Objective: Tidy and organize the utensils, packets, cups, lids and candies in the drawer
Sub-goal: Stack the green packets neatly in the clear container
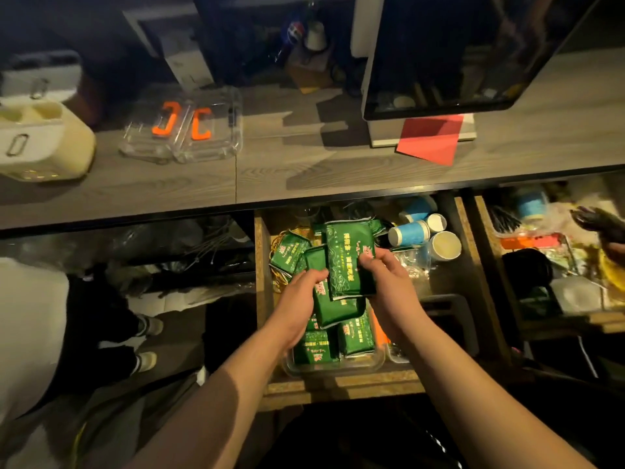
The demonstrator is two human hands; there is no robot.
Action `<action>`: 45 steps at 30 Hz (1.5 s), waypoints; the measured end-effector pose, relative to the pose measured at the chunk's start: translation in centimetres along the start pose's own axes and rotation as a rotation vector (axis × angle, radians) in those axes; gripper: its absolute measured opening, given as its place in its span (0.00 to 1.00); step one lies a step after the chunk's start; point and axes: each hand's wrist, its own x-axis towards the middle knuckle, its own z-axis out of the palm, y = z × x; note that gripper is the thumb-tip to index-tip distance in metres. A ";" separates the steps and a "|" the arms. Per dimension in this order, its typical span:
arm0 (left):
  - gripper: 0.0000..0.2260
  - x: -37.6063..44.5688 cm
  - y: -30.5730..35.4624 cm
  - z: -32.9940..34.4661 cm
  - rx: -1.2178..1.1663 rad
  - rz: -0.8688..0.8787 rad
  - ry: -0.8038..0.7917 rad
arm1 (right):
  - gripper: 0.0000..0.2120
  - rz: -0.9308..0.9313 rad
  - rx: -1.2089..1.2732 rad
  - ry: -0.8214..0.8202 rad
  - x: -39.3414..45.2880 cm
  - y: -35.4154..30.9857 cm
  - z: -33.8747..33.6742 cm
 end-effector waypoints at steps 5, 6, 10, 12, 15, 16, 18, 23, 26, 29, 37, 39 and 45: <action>0.20 -2.0 1.5 0.9 0.056 0.035 0.055 | 0.17 0.018 0.012 0.047 -1.4 -0.3 0.1; 0.17 -2.2 1.7 1.1 0.047 0.049 0.052 | 0.13 0.012 0.032 0.051 -1.4 -0.4 -0.2; 0.43 -1.7 1.6 1.4 0.041 0.094 0.133 | 0.09 0.004 0.065 0.097 -0.9 -1.3 -1.3; 0.30 -2.0 2.4 1.7 0.050 0.155 0.235 | 0.12 0.001 0.058 0.148 -0.5 -1.9 -2.0; 0.11 -1.8 3.1 1.2 0.064 0.272 0.355 | 0.16 -0.047 0.003 0.183 0.1 -2.8 -3.4; 0.06 -1.8 3.4 1.1 0.016 0.280 0.396 | 0.16 -0.058 0.001 0.171 0.2 -3.1 -3.7; 0.03 -1.8 3.9 1.1 -0.113 0.244 0.430 | 0.19 -0.053 0.031 0.135 0.2 -3.7 -3.9; 0.17 -2.1 4.5 1.9 -0.267 0.249 0.447 | 0.15 0.118 0.210 -0.056 -0.7 -4.4 -3.2; 0.30 -1.9 4.0 2.6 -0.301 0.260 0.422 | 0.15 0.228 0.215 -0.109 -1.4 -4.1 -1.8; 0.33 -2.0 3.2 3.5 -0.355 0.226 0.388 | 0.10 0.215 0.200 -0.051 -1.6 -3.4 -0.7; 0.57 -3.9 3.0 3.8 -0.140 -0.019 0.212 | 0.03 0.110 0.154 -0.001 -1.5 -4.8 -1.2; 0.50 -4.3 3.5 2.8 -0.084 -0.095 0.082 | 0.03 0.057 0.055 0.000 -1.2 -5.6 -1.8; 0.40 -4.2 4.7 2.0 -0.056 -0.182 -0.118 | 0.06 0.050 -0.146 -0.153 -1.0 -6.6 -1.6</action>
